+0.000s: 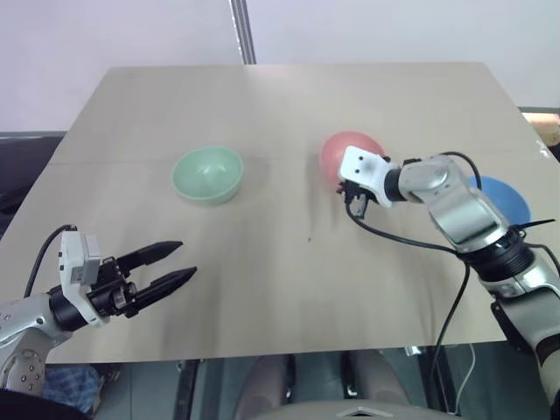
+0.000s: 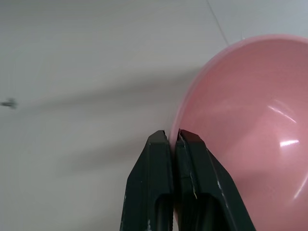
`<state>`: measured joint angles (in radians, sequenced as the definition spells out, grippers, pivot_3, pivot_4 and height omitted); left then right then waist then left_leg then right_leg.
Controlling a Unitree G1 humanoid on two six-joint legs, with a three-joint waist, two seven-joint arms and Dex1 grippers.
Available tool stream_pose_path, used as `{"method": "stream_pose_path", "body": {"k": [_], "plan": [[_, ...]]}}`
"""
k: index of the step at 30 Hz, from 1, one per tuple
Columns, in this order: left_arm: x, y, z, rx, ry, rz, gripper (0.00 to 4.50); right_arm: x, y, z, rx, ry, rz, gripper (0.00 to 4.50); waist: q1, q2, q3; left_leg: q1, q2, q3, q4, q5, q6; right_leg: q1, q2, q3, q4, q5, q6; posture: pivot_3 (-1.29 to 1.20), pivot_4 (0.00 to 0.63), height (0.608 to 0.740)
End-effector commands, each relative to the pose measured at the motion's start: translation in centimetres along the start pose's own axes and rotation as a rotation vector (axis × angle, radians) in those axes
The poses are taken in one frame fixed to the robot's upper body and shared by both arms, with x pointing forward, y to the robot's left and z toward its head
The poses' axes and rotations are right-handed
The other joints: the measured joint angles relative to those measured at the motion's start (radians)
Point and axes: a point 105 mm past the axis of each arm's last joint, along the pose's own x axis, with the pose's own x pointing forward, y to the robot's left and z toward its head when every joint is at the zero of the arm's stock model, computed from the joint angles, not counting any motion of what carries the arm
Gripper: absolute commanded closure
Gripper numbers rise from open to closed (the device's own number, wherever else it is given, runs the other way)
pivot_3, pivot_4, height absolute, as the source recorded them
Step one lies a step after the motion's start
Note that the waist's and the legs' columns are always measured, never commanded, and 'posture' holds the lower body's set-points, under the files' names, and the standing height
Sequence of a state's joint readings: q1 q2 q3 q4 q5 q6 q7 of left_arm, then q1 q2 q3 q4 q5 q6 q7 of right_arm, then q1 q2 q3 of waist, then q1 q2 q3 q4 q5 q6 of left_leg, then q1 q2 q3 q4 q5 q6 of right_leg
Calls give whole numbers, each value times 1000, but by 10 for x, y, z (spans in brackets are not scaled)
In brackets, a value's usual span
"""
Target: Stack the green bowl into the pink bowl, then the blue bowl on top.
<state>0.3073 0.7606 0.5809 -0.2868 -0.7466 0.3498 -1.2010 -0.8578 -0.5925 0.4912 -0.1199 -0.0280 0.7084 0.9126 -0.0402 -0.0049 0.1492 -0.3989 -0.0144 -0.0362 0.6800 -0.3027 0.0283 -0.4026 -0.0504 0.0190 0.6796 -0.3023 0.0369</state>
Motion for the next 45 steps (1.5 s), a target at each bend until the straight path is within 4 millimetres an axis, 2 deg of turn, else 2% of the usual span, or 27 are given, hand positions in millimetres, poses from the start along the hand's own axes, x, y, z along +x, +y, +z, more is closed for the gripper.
{"method": "stream_pose_path", "body": {"k": [1, 8, 11, 25, 30, 45], "plan": [[0, 2, 6, 22, -11, 4, 1280, -23, 15, 26, -60, -40, 75, 4384, 2, 0, 0, 0, 0, 0, 0, 0, 0, 0, 0, 0, 0, 0, 0, 0, 150, 740], [6, 2, 5, 11, -8, -20, 1280, -29, 33, 53, -67, -40, 122, 4384, 0, 0, 0, 0, 0, -1, 1, 0, 0, 0, 0, 0, 1, 0, 0, 0, 150, 740], [9, 3, 6, 9, -6, -37, 1280, -30, 50, 59, -54, -42, 174, 4384, 2, 0, 0, 0, 0, -1, 1, 0, 0, 0, 0, 0, 1, 0, 0, 0, 150, 740], [14, 12, 9, 10, 16, -87, 1280, -27, 73, 63, 45, -31, 211, 4384, -1, 0, 0, 0, 0, -1, 1, 0, 0, 0, 0, 0, 1, 0, 0, 0, 150, 740], [14, 14, 10, 11, 24, -101, 1280, -27, 91, 66, 85, -49, 255, 4384, -1, -1, 0, 0, 0, -1, 1, 0, 0, -1, 0, -1, 1, 0, 0, 0, 150, 740], [12, 17, 14, 15, 42, -116, 1280, -21, 96, 62, 134, -33, 247, 4384, -1, -1, 0, 0, 0, -2, 2, 0, 0, -1, 0, -1, 2, 0, 0, 0, 150, 740]]}}
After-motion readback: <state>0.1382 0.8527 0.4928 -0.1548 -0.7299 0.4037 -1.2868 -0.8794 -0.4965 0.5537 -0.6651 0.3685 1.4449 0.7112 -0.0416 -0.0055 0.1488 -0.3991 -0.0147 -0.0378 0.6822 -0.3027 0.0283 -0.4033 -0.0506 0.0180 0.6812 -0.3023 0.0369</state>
